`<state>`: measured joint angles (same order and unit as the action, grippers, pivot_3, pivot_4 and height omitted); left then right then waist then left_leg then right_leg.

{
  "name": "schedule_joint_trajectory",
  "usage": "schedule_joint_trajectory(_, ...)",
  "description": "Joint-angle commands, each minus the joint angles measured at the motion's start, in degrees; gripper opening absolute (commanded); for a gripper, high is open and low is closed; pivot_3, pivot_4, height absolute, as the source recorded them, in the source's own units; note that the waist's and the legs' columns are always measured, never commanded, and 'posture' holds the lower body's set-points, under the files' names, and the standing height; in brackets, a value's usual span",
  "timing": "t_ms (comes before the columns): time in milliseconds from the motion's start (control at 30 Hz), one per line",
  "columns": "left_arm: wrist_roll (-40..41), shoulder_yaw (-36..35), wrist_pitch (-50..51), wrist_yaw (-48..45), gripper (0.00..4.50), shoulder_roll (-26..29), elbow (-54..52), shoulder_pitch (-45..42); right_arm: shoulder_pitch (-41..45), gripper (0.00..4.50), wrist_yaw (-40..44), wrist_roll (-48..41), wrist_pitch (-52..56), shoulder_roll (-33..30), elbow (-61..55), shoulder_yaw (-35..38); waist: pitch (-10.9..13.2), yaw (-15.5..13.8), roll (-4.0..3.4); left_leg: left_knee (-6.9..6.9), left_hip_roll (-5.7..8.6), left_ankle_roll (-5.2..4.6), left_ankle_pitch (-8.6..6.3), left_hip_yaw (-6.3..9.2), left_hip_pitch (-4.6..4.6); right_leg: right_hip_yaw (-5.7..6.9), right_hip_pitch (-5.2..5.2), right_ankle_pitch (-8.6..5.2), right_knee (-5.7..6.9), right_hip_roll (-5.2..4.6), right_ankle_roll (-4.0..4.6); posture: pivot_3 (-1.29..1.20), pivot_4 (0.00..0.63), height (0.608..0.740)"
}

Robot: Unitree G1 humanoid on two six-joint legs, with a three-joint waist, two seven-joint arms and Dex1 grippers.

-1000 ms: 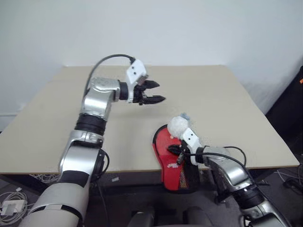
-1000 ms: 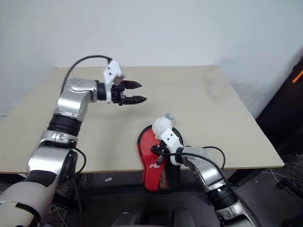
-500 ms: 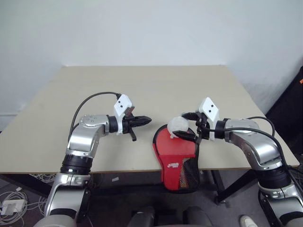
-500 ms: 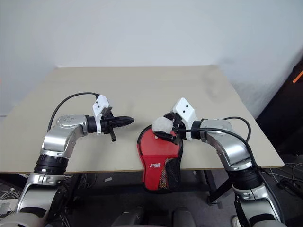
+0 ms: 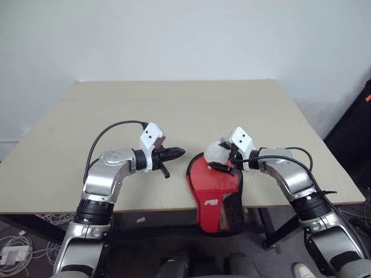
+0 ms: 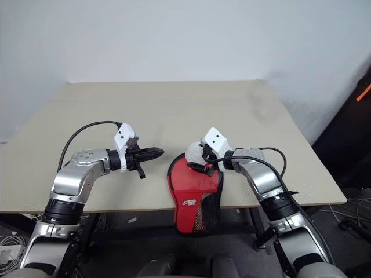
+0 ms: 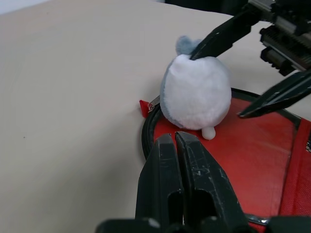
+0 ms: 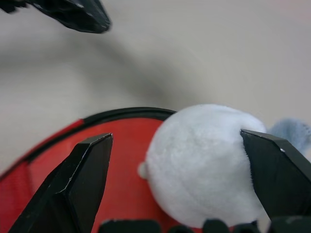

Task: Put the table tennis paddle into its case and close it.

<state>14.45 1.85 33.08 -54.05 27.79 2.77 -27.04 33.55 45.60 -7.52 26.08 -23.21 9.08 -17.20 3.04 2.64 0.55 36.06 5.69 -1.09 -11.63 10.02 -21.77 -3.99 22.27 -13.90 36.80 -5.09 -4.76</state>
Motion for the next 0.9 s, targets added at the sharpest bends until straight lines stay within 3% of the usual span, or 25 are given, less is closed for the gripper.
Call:
schedule_joint_trajectory(33,0.92,-0.17,-0.46,0.60,0.00,0.66,-1.71,-0.54,2.07,4.47,-0.44,1.97,-3.09,0.90,3.45,0.31,0.00,0.01,0.00,0.00,-0.04,0.01,-0.01,-0.03,0.00,0.00,0.01,0.03,0.00,0.04,0.05,0.00,0.000,0.739)
schedule_joint_trajectory(267,0.80,0.42,-0.78,1.04,0.00,0.35,-1.55,-0.30,3.75,4.47,-1.99,4.80,-6.94,2.08,10.78,0.89,-0.01,0.09,-0.02,-0.01,-0.16,0.07,-0.03,-0.10,0.06,-0.01,0.02,0.10,0.00,0.14,0.16,0.00,0.000,0.739)
schedule_joint_trajectory(300,0.78,0.53,-0.85,1.07,0.00,0.28,-1.47,-0.34,4.02,4.31,-2.08,5.00,-7.32,2.28,11.68,1.05,-0.01,0.09,-0.02,-0.01,-0.16,0.07,-0.03,-0.11,0.06,-0.01,0.02,0.10,0.00,0.14,0.17,0.00,0.000,0.739)
schedule_joint_trajectory(367,0.78,0.75,-0.99,1.15,0.00,0.18,-1.26,-0.47,4.52,3.91,-2.44,5.50,-8.11,2.63,13.38,1.28,-0.01,0.09,-0.02,-0.01,-0.16,0.07,-0.03,-0.11,0.07,-0.01,0.02,0.12,0.00,0.14,0.20,0.00,0.000,0.739)
schedule_joint_trajectory(600,0.37,2.41,-2.00,1.40,0.00,-0.85,-0.22,-0.82,5.60,1.52,-2.19,6.57,-10.36,3.29,16.79,1.51,-0.02,0.12,-0.04,-0.02,-0.18,0.09,-0.03,-0.12,0.10,-0.01,0.00,0.13,0.00,0.17,0.23,0.00,0.000,0.739)
schedule_joint_trajectory(700,0.21,3.29,-2.54,1.34,0.00,-1.34,0.18,-0.94,5.92,0.76,-1.78,6.66,-10.75,3.29,17.08,1.53,-0.02,0.11,-0.05,-0.02,-0.17,0.09,-0.03,-0.11,0.11,-0.01,-0.01,0.13,0.00,0.16,0.23,0.00,0.000,0.739)
schedule_joint_trajectory(800,0.02,4.53,-3.63,1.64,0.00,-2.77,0.27,-1.81,6.28,0.29,-1.00,6.68,-10.76,3.02,16.71,1.41,-0.03,0.10,-0.06,-0.01,-0.17,0.09,-0.03,-0.12,0.11,-0.01,-0.01,0.13,0.00,0.16,0.23,0.00,0.000,0.739)
schedule_joint_trajectory(900,0.21,5.83,-4.14,1.50,0.00,-4.42,-0.19,-2.59,7.35,0.20,0.11,6.34,-9.56,2.81,15.81,1.55,-0.03,0.09,-0.06,-0.01,-0.17,0.09,-0.03,-0.11,0.11,-0.01,-0.01,0.14,0.00,0.16,0.24,0.00,0.000,0.739)
